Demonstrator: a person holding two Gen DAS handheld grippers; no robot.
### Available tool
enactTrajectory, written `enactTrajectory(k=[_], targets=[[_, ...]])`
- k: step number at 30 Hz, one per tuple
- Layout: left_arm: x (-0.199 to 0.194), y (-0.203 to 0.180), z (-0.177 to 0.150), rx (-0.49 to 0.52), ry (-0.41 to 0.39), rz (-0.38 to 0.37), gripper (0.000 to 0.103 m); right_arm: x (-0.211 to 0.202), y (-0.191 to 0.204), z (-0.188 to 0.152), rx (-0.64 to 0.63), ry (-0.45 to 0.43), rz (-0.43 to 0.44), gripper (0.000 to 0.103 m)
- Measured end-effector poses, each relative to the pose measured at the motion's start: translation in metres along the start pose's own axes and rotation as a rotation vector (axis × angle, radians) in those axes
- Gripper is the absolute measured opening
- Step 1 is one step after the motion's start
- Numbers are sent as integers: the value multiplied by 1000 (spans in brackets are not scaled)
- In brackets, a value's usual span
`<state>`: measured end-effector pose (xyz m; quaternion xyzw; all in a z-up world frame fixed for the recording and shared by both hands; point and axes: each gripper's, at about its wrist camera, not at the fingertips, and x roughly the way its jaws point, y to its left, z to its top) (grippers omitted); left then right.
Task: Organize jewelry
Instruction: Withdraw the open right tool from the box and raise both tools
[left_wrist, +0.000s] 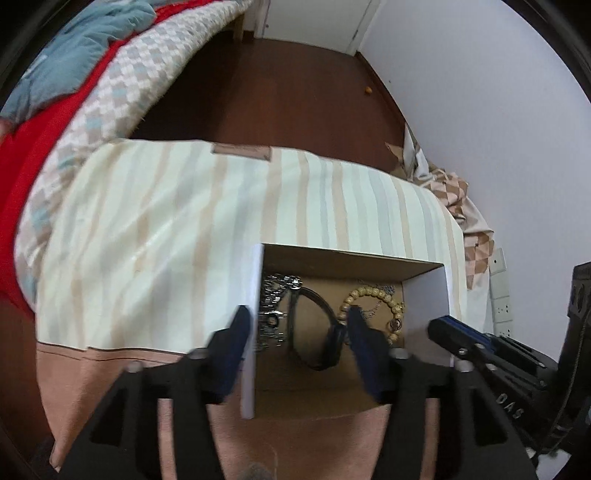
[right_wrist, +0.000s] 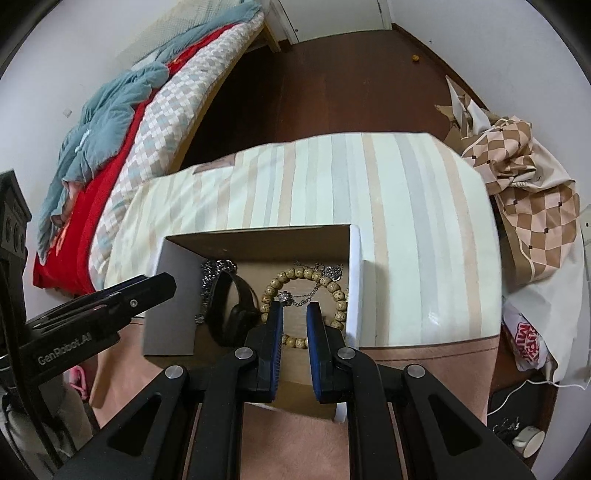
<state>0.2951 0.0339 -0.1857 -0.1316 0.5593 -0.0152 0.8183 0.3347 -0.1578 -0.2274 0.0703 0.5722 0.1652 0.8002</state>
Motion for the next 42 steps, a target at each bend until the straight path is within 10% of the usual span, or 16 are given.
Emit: enactTrajectory(k=[3, 7, 13, 42], targets=[[-14, 5, -4, 4, -31, 40, 60, -13, 1, -5, -6, -23, -31, 24], [-27, 9, -14, 12, -77, 103, 93, -29, 6, -14, -33, -56, -133, 65], [-41, 7, -38, 47, -119, 207, 102, -42, 14, -33, -62, -75, -279, 101], [-247, -35, -135, 92, -378, 206, 102, -278, 100, -142, -100, -385, -350, 103]])
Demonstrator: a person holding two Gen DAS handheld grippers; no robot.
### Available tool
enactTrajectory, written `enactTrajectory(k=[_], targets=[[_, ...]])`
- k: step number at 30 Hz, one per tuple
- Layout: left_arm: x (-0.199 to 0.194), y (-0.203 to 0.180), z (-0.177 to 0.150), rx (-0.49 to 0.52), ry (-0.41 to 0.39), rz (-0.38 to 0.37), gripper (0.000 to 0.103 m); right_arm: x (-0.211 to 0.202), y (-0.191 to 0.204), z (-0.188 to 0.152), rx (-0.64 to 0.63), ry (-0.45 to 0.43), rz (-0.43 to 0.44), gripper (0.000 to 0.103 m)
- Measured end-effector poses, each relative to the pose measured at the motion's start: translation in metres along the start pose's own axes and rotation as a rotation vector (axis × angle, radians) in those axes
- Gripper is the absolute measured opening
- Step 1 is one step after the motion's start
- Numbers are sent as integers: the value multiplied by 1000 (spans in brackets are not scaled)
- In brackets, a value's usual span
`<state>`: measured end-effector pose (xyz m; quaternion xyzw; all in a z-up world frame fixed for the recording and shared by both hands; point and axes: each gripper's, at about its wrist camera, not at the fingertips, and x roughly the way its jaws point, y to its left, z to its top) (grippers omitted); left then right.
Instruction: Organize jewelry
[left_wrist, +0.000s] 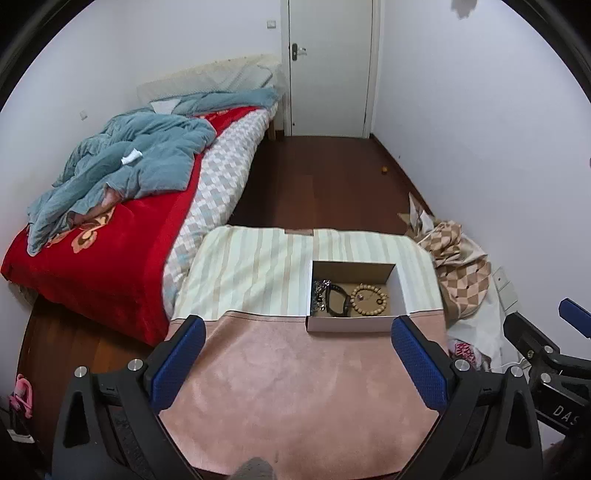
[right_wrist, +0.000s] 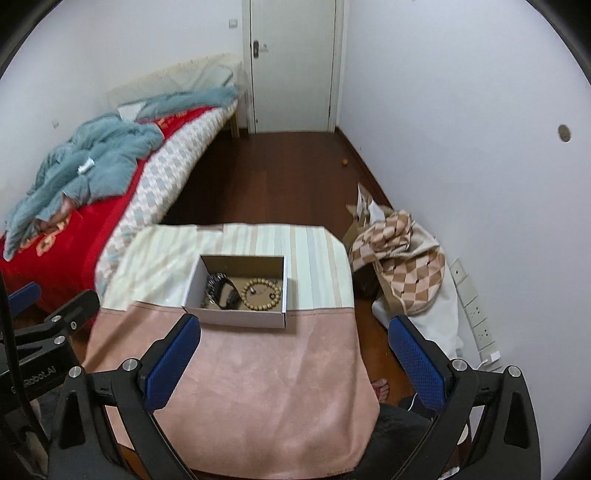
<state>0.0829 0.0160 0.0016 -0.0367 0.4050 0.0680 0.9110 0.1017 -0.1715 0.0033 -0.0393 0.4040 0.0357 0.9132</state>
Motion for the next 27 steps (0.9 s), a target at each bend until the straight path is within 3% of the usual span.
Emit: enactTrajectory(k=[7, 14, 18, 27], targets=[[-46, 1, -1, -7, -38, -6, 102, -61, -1, 2, -9, -88, 0, 103], [-69, 0, -4, -2, -50, -12, 102, -93, -3, 1, -15, -115, 3, 103], [-70, -1, -5, 2, -47, -13, 102, -96, -4, 2, -17, -106, 4, 103], [-46, -7, 9, 1, 1, 12, 102, -61, -4, 18, -8, -53, -5, 103]])
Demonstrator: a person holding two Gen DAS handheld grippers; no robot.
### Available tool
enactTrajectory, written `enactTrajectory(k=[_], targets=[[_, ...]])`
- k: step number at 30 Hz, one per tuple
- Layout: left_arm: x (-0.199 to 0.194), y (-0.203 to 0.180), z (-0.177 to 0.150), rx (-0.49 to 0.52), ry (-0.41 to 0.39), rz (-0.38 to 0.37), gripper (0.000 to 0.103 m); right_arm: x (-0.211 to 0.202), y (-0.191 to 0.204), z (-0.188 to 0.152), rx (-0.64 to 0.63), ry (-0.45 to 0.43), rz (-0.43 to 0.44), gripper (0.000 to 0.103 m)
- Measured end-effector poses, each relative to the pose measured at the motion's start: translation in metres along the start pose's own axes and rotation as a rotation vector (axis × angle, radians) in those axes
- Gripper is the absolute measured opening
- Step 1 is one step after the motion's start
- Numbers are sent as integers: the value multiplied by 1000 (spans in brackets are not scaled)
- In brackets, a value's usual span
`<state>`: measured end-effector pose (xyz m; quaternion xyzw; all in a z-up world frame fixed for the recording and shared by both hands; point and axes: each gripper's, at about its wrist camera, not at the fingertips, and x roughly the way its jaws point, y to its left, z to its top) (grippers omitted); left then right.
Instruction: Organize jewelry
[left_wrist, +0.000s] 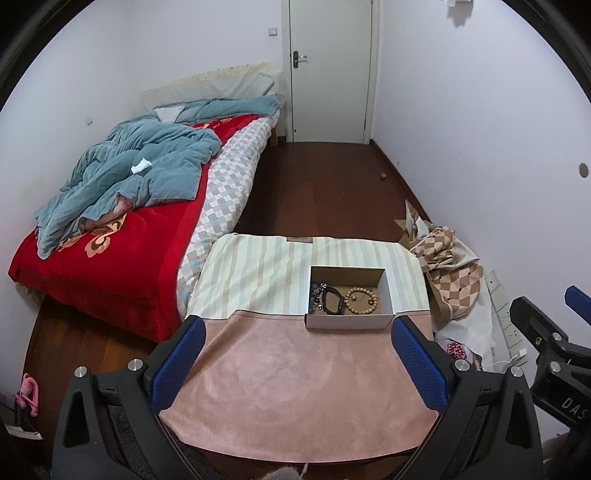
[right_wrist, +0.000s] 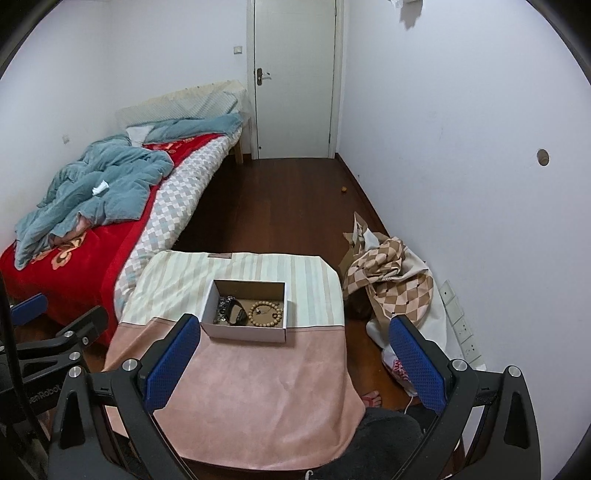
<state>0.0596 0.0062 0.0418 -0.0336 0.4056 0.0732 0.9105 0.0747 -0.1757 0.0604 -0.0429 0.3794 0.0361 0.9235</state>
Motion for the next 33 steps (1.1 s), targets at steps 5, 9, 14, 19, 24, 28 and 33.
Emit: enactTrajectory(k=[5, 9, 14, 19, 24, 28, 33], targets=[[21, -3, 14, -2, 20, 25, 102, 29, 3, 11, -1, 33, -11, 103], [40, -5, 23, 1, 47, 36, 102, 53, 4, 22, -1, 62, -8, 103], [60, -5, 31, -5, 83, 47, 102, 79, 2, 33, 2, 96, -15, 103], [74, -7, 36, -7, 114, 42, 102, 97, 0, 37, 0, 133, -11, 103], [82, -8, 36, -12, 141, 32, 102, 105, 1, 38, -6, 152, -13, 103], [83, -9, 36, -15, 146, 31, 102, 107, 1, 37, -12, 160, -15, 103], [82, -9, 35, -14, 144, 36, 102, 107, 3, 37, -20, 170, -16, 103]])
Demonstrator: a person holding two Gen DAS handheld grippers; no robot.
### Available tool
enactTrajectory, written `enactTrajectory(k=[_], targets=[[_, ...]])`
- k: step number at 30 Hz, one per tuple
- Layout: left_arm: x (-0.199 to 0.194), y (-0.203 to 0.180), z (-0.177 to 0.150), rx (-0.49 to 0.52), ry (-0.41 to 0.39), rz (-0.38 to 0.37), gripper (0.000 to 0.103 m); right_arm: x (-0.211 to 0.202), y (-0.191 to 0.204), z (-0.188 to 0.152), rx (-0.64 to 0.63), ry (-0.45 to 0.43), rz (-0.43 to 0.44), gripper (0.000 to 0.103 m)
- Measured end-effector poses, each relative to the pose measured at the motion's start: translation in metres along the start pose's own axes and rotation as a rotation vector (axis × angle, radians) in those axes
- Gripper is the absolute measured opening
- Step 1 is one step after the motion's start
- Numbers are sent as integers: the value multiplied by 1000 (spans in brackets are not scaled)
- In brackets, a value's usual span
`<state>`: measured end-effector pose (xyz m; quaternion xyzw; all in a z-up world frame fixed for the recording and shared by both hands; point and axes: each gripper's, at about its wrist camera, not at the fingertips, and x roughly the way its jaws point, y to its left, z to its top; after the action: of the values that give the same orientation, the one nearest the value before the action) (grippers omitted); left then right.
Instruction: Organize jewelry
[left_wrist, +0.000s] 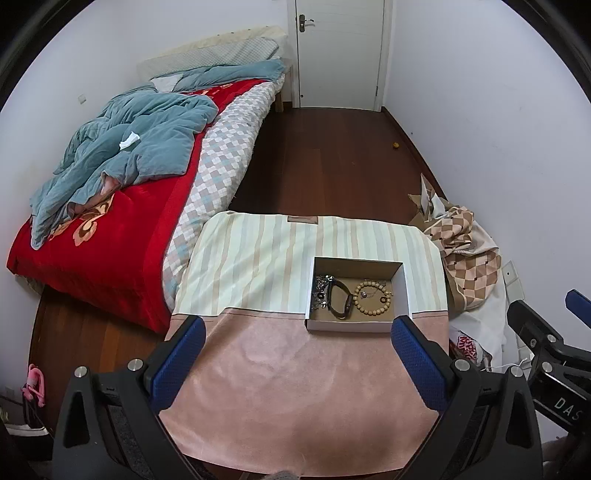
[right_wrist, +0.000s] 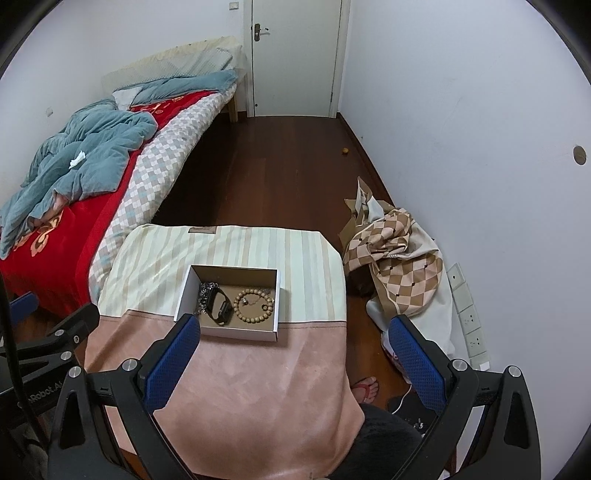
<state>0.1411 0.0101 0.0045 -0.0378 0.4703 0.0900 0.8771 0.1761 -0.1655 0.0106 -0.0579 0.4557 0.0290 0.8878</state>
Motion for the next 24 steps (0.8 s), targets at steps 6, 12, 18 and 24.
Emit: enactTrajectory(k=[6, 12, 18, 24], targets=[[0, 1, 0, -2, 0, 1, 102, -1, 2, 0, -5, 3, 1, 103], [0, 2, 0, -2, 2, -3, 102, -1, 2, 0, -5, 5, 1, 103], [-1, 4, -3, -5, 2, -1, 102, -2, 2, -1, -8, 3, 3, 103], [-1, 4, -4, -5, 4, -1, 102, -2, 3, -2, -10, 7, 4, 103]])
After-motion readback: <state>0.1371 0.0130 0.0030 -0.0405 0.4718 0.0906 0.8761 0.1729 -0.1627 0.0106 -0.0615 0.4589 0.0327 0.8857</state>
